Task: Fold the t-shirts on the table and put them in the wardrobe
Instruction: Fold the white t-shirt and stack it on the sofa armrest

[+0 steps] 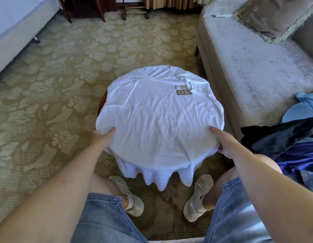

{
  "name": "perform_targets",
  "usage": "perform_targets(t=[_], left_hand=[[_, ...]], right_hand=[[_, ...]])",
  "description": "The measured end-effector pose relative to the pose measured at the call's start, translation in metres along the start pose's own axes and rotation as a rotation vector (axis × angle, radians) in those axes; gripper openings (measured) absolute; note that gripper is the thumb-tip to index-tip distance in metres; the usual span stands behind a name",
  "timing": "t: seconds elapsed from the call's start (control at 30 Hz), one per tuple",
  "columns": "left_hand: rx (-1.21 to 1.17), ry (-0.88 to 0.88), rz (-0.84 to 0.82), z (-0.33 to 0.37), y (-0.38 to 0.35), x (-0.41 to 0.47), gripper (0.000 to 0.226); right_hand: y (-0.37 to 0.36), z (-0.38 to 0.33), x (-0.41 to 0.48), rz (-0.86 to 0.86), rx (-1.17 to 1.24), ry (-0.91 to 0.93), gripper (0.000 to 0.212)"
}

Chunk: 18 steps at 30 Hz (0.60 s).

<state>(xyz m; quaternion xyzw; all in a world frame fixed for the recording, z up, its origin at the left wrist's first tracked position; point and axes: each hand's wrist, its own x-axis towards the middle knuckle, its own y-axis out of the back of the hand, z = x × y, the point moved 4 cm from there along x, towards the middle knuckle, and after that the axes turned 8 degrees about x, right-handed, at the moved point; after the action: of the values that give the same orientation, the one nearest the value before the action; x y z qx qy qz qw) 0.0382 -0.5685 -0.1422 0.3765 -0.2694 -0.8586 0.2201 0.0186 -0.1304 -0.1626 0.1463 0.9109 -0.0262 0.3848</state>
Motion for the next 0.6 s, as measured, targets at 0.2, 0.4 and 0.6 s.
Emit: perform_targets(t=[0.2,0.4,0.6], left_hand=[[0.052,-0.025,-0.173,0.005,0.019,-0.02,0.068],[-0.033,-0.237,-0.255,0.033,0.04,-0.033,0.064],[-0.295,-0.317,-0.349,0.085,0.044,-0.047,0.018]], right_hand=[[0.004,-0.014,-0.016,0.138,-0.29,0.027,0.061],[-0.007,-0.064,-0.044,0.217,-0.656,0.271,0.05],[-0.037,-0.108,-0.055,-0.092,-0.175,0.363,0.047]])
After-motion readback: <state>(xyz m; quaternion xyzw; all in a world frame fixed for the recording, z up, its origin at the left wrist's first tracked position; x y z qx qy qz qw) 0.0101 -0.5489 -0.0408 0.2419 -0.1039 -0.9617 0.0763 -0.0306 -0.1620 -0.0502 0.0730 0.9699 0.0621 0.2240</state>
